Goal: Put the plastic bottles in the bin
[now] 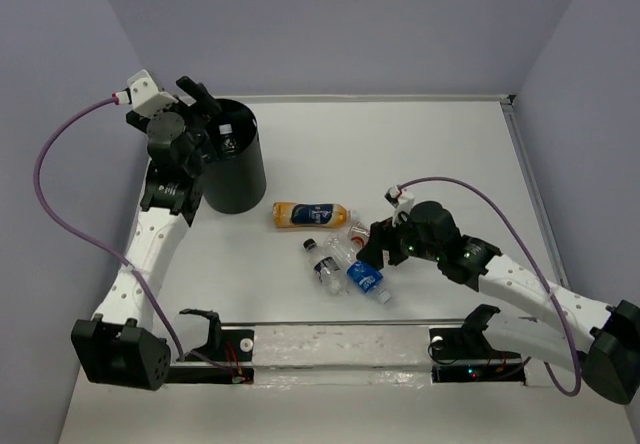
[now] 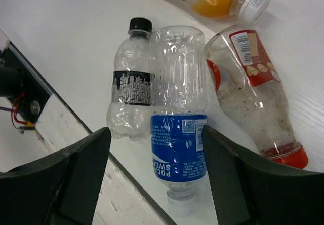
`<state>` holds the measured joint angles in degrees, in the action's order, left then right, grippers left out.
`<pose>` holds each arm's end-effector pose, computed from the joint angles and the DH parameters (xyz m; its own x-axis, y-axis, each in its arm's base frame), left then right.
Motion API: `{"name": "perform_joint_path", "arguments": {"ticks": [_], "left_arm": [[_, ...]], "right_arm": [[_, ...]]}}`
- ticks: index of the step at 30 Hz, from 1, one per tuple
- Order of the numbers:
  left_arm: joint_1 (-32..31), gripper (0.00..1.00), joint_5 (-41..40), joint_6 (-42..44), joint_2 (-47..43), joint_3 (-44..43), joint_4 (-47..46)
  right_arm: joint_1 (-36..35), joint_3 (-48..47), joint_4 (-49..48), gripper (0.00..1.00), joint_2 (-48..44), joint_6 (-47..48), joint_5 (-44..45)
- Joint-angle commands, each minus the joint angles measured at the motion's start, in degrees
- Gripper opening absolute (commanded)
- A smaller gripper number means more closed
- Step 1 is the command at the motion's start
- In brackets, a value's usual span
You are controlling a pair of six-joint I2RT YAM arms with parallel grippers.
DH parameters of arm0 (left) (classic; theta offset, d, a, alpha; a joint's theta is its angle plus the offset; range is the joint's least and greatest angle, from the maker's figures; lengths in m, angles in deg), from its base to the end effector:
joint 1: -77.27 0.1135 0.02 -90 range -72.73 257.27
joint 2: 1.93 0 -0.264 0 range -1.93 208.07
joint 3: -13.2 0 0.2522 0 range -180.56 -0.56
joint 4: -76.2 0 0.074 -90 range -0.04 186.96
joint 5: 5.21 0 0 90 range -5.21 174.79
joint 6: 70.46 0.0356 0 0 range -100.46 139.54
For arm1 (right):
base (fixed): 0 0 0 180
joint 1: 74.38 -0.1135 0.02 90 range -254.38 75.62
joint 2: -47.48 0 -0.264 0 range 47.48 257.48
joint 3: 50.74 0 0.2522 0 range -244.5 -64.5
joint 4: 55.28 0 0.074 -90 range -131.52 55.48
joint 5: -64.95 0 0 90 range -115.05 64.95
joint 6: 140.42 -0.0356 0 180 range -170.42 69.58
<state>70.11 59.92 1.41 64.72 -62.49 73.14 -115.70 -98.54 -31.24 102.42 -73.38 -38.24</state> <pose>0.2681 -0.0186 0.4178 0.2894 -0.3209 -0.9018 -0.2156 0.8961 -0.3880 0.1535 0.1458 0.2420 -0.6660 -0.0798 -0.7417 -0.5752 0.6880 0.4425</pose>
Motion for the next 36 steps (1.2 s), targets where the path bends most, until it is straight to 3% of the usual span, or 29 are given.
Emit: {"name": "perform_joint_path", "arguments": {"ticks": [1,3,8,16,26,31,32,36], "left_arm": [[-4.25,0.99,3.23,-3.03,-7.04,-3.72,5.44],[-7.07,0.99,7.71,-5.58,-9.34,-1.89,11.26],[-18.74,0.99,19.83,-13.57,-18.9,7.6,22.24],[-30.18,0.99,24.07,-24.14,-26.92,19.38,29.47],[-35.82,0.99,23.72,-24.06,-23.24,19.04,28.08],[-35.82,0.99,23.89,-23.79,-22.71,19.83,27.89],[-35.82,0.99,23.98,-23.71,-22.36,19.83,27.89],[-35.82,0.99,24.42,-23.79,-21.83,19.74,27.28]], "right_arm": [[-5.68,0.11,1.83,0.76,0.43,-2.08,8.69],[-7.1,0.12,3.16,0.76,1.13,-2.88,11.76],[-8.77,0.73,6.67,0.87,2.8,-4.72,14.95],[-10.71,1.52,5.89,0.9,7.2,-6.31,13.89],[-10.71,-0.32,5.27,0.91,14.84,-6.83,13.63],[-10.71,-0.41,5.36,0.78,13.8,-6.83,13.81],[-10.71,-0.32,5.97,0.69,12.05,-6.83,13.81],[-10.71,-0.24,7.99,0.54,8.26,-6.92,12.67]]}}
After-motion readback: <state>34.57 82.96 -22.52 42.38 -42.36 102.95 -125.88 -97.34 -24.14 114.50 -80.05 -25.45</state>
